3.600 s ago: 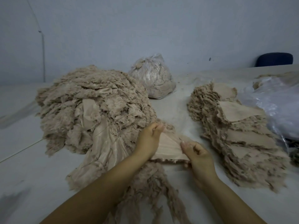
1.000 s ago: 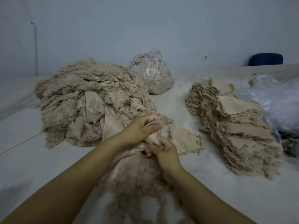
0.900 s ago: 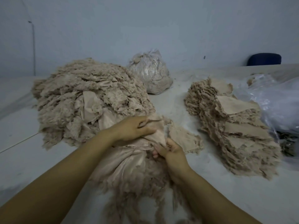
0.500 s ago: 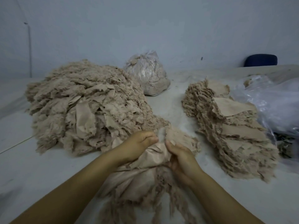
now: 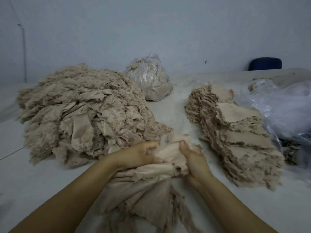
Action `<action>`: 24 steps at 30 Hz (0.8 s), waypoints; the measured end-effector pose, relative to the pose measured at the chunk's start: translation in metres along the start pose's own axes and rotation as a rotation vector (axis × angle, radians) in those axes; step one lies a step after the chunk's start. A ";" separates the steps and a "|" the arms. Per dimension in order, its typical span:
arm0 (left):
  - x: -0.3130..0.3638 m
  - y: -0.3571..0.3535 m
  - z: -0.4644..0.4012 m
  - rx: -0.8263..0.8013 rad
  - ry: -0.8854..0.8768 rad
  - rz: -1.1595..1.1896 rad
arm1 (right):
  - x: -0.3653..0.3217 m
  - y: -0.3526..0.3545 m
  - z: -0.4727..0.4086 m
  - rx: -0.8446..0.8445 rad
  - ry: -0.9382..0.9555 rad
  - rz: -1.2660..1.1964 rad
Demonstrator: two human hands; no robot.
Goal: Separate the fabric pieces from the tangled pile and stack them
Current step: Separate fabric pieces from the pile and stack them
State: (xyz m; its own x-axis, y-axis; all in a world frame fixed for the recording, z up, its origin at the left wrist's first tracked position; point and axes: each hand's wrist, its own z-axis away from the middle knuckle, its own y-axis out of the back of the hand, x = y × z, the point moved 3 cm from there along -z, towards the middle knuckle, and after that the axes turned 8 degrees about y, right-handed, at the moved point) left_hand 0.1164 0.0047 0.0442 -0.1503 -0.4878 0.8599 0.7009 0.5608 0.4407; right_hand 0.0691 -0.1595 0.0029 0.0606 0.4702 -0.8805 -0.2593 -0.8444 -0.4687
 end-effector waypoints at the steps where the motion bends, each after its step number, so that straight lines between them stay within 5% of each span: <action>1: -0.006 0.003 0.002 -0.015 0.025 -0.064 | -0.003 0.006 -0.003 0.077 0.047 -0.013; 4: -0.031 0.012 0.011 -0.061 0.207 -0.192 | -0.012 0.024 -0.006 0.172 0.049 0.073; 7: -0.032 0.012 0.006 0.062 0.196 -0.189 | -0.011 0.018 0.000 0.020 0.049 0.224; 12: 0.007 -0.013 -0.020 0.086 0.133 0.409 | -0.006 -0.002 0.015 -0.317 -0.028 0.233; 14: 0.016 -0.017 -0.030 0.127 0.154 0.472 | -0.008 -0.002 0.017 -0.381 -0.028 0.329; 24: 0.016 -0.018 -0.048 0.534 0.084 0.471 | -0.014 0.021 0.010 -0.206 0.182 0.427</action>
State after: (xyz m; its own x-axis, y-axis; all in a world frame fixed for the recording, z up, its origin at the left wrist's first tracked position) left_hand 0.1348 -0.0453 0.0372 0.1533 -0.1511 0.9766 0.2377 0.9649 0.1120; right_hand 0.0531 -0.1815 0.0062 0.1627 0.0346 -0.9861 -0.1028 -0.9934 -0.0518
